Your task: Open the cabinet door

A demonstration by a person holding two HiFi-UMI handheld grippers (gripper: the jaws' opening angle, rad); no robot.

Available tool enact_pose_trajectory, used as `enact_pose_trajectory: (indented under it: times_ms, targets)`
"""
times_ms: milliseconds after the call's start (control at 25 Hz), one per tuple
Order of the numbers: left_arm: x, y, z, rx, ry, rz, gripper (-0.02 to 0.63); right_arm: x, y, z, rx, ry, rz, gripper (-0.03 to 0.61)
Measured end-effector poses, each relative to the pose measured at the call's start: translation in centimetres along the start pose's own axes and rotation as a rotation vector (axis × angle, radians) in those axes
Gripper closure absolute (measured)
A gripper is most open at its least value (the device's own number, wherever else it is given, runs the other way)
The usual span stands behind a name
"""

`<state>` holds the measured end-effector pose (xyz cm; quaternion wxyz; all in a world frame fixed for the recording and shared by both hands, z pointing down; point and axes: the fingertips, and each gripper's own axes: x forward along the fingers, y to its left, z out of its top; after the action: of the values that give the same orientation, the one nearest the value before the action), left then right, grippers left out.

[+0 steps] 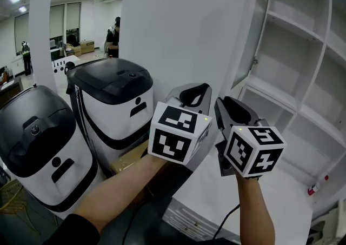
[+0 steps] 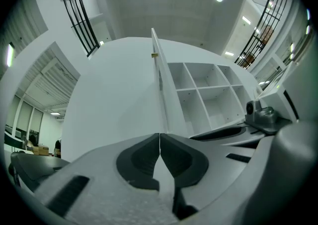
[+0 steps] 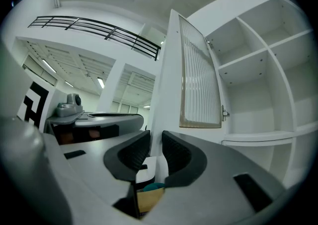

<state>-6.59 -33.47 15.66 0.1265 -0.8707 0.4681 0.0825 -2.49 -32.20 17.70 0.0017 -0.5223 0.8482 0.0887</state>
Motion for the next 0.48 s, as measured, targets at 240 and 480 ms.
enact_pose_trajectory:
  times_ms: [240,480]
  targets:
    - [0.2,-2.6,1.3,0.008,-0.021,-0.065,0.598,-0.8,-0.2,0.1,-0.003,0.016,0.003,0.502]
    - [0.0,-4.6,2.4,0.02,-0.05,-0.104,0.597,-2.4,-1.0,1.0,-0.028,-0.006,-0.038,0.523]
